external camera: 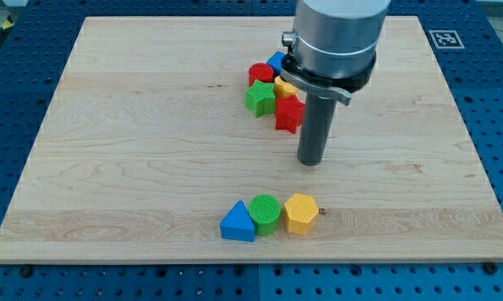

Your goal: Move the yellow hexagon diagonally right to the green circle

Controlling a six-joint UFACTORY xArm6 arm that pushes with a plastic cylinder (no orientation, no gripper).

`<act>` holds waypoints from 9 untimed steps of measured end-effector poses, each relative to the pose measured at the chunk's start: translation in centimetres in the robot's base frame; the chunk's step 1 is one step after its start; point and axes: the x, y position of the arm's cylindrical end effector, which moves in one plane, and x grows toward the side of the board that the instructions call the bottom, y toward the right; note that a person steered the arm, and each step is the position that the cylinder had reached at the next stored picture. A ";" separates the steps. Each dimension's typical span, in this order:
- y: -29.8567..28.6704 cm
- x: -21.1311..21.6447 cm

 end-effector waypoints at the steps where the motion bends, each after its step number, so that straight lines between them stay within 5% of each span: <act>1: 0.7 2.5; 9: 5.2 11.6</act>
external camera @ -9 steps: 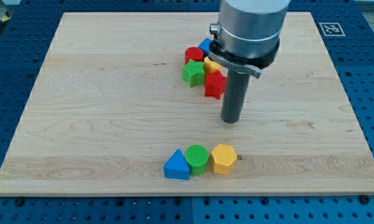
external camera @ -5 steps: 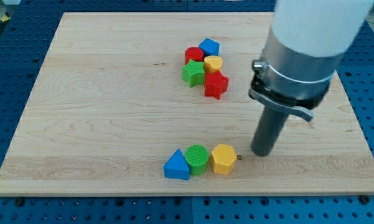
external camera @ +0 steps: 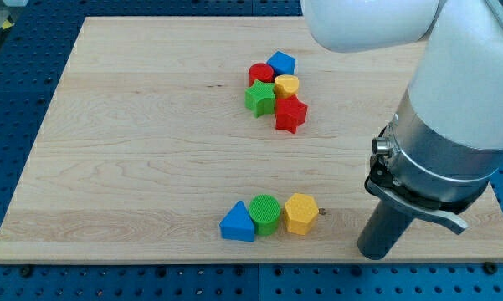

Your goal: Move the yellow hexagon diagonally right to the green circle

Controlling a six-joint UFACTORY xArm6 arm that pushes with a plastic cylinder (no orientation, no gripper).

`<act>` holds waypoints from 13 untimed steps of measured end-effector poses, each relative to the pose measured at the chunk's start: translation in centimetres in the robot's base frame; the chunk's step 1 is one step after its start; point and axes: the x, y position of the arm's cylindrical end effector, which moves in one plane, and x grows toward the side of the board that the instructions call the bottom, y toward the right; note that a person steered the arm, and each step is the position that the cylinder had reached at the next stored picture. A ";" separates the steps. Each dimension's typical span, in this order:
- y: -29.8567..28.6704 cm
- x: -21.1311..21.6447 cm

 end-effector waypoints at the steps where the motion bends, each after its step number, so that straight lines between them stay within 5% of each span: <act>1: -0.1 0.0; 6: -8.5 -0.1; 13: -8.7 -3.4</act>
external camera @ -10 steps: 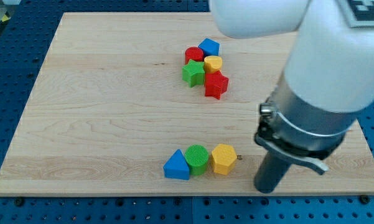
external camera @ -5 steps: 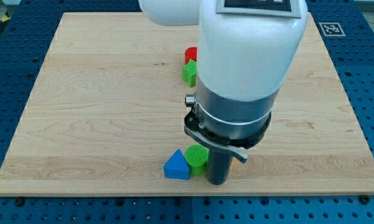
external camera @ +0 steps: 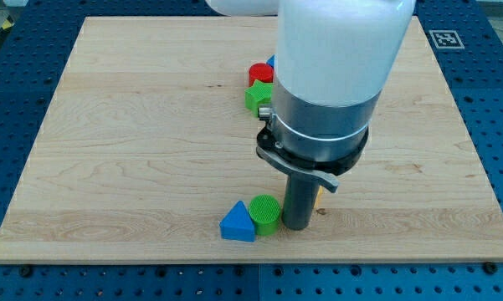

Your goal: Move the yellow hexagon diagonally right to the green circle

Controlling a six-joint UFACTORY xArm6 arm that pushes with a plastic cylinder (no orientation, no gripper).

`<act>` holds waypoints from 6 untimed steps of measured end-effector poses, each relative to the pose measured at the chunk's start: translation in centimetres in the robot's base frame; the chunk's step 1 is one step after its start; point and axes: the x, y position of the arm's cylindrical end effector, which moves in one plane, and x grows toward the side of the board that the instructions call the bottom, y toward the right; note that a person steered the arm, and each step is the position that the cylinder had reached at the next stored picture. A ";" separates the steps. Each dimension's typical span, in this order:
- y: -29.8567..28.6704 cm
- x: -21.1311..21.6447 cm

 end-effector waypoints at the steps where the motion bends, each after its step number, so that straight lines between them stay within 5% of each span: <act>1: -0.2 0.0; 6: -0.4 -0.3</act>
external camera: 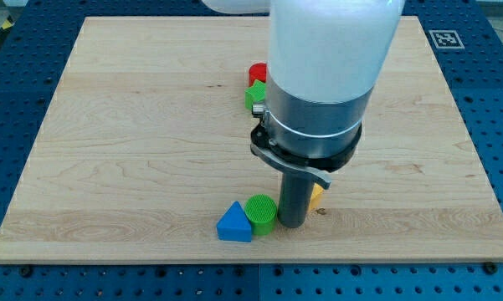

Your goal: Move the yellow hexagon diagonally right to the green circle

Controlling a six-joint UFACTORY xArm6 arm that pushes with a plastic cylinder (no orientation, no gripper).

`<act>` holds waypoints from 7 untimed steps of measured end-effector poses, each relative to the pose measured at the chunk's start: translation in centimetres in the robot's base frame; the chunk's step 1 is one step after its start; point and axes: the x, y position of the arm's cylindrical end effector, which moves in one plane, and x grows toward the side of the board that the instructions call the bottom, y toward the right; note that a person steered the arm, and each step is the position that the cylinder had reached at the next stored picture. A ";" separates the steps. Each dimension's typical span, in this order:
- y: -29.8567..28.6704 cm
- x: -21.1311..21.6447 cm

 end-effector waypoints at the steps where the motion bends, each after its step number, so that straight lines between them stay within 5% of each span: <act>1: -0.8 0.0; 7: 2.3 0.3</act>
